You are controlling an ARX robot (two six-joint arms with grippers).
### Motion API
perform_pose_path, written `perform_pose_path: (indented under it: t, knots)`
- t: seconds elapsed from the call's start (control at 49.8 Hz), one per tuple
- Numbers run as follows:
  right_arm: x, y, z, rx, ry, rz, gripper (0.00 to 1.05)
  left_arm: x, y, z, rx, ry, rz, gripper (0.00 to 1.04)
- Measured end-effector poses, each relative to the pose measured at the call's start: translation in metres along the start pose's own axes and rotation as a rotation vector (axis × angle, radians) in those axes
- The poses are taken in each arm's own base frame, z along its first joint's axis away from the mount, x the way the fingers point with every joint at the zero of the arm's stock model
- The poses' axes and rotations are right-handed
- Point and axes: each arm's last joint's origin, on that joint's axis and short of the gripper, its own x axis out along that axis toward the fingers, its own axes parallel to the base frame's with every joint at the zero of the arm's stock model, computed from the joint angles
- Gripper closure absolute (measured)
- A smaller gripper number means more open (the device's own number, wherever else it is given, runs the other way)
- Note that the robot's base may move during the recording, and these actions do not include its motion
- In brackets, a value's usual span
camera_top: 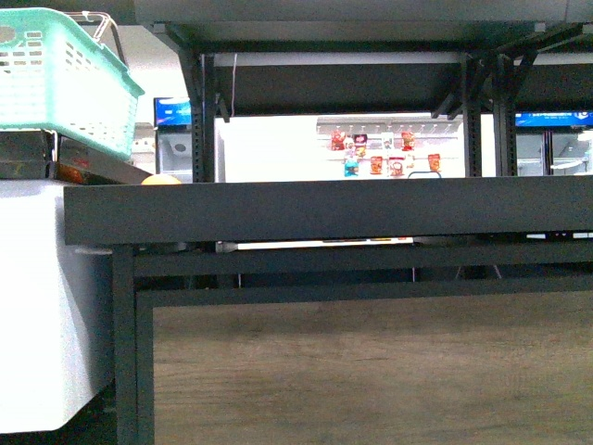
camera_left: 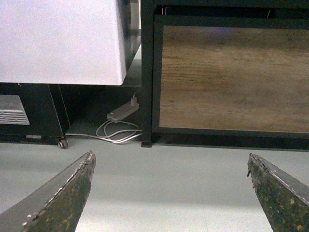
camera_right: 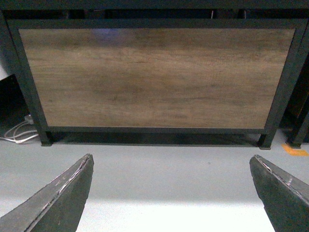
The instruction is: Pick lemon from shelf
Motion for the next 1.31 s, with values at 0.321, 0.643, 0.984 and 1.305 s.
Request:
perform_pose_path:
  t: [0.321,0.643,0.984,1.305]
  knots:
    - [0.0,0.0,0.0,0.0,0.0,0.0,0.07,0.0,0.0,0.0,0.0,0.0,0.0,0.08]
    - [0.0,0.0,0.0,0.0,0.0,0.0,0.07,0.0,0.0,0.0,0.0,0.0,0.0,0.08]
    - [0.0,0.0,0.0,0.0,0.0,0.0,0.07,0.0,0.0,0.0,0.0,0.0,0.0,0.08]
    - [0.0,0.0,0.0,0.0,0.0,0.0,0.07,0.0,0.0,0.0,0.0,0.0,0.001,0.08]
